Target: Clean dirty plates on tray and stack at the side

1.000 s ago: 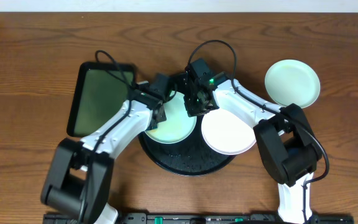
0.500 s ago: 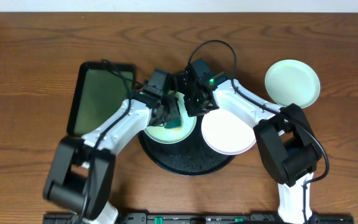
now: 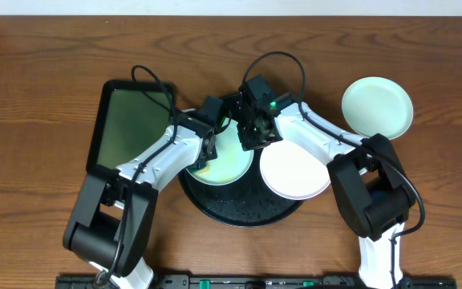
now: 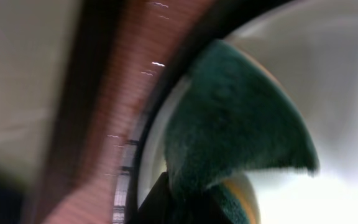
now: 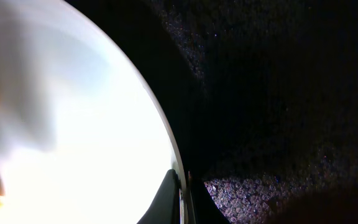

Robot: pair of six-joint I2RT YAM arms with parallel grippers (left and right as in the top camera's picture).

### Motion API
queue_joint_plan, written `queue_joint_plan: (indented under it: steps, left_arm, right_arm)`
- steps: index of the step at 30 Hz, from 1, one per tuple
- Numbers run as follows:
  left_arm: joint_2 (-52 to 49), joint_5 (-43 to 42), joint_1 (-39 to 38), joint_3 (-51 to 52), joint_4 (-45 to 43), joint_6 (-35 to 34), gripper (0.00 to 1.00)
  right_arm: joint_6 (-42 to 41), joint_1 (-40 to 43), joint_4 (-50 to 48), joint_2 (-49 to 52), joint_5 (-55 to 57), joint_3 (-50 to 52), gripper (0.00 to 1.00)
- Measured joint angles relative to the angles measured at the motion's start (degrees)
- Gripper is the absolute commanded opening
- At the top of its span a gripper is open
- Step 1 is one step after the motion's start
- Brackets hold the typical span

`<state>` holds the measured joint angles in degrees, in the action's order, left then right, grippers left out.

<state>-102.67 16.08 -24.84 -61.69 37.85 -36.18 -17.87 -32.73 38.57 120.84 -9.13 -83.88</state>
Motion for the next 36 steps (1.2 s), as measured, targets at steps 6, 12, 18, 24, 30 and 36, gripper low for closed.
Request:
queue_joint_plan:
  steps: [6, 12, 18, 24, 30, 36]
  left_arm:
    - [4.04, 5.73, 0.37, 0.07, 0.76, 0.02, 0.07]
    - [9.42, -1.97, 1.49, 0.11, -2.36, 0.02, 0.07]
    - [8.37, -18.23, 1.38, 0.83, -10.88, 0.0, 0.08]
    - [2.45, -24.41, 1.55, 1.36, -11.39, 0.0, 0.08]
    - [0.44, -21.49, 1.51, 1.44, -10.4, -0.02, 0.07]
    - [0.81, -8.41, 1.57, 1.16, -4.87, -0.02, 0.07]
  right_arm:
    - [-0.02, -0.02, -0.04, 0.0, -0.11, 0.0, 0.01]
    - [-0.11, -0.02, -0.07, 0.0, -0.11, 0.0, 0.01]
    - [-0.17, -0.02, -0.07, 0.0, -0.11, 0.0, 0.01]
    - [-0.17, -0.02, -0.02, 0.0, -0.11, 0.0, 0.01]
    - [-0.17, -0.02, -0.04, 0.0, -0.11, 0.02, 0.01]
    - [-0.17, -0.02, -0.04, 0.0, -0.11, 0.02, 0.01]
